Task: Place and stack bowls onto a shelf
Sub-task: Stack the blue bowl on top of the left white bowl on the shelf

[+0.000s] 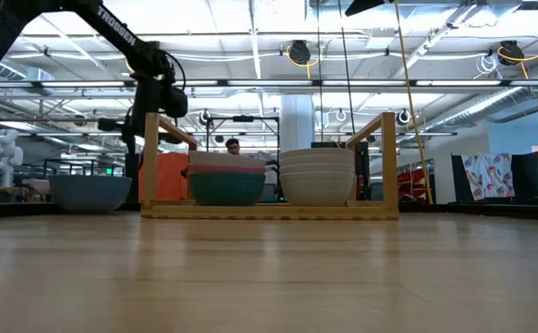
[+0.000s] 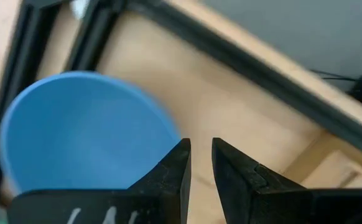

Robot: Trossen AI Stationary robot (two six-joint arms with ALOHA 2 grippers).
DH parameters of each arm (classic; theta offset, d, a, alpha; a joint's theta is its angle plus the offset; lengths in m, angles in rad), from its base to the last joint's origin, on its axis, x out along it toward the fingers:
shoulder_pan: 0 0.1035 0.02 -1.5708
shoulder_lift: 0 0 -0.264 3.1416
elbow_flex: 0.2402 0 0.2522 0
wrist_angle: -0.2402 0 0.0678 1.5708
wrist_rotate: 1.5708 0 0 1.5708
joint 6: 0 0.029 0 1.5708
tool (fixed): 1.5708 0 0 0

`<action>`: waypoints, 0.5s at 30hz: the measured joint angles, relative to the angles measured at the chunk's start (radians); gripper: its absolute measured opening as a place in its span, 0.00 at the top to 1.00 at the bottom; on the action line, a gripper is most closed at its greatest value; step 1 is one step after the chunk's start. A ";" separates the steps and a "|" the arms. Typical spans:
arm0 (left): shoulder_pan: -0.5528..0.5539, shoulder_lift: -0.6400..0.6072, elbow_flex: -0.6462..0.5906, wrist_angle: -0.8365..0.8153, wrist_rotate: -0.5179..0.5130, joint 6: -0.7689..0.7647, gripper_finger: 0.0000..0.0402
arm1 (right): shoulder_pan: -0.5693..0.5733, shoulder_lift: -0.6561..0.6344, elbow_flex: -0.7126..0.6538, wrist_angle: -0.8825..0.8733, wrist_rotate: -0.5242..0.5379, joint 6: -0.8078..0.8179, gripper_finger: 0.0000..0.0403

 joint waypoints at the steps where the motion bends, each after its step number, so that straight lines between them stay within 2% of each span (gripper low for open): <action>1: 0.001 0.001 0.000 0.017 0.000 0.001 0.82 | 0.000 0.000 0.000 0.003 0.000 0.000 1.00; 6: 0.005 0.004 0.000 0.034 0.000 -0.045 0.82 | 0.000 0.000 0.000 0.009 0.000 0.000 1.00; 9: 0.012 0.004 0.000 0.001 -0.004 -0.014 0.82 | 0.000 0.000 0.000 0.009 0.000 0.000 1.00; 15: 0.009 0.004 0.000 -0.043 -0.056 -0.026 0.82 | 0.000 -0.001 0.000 0.009 0.000 0.000 1.00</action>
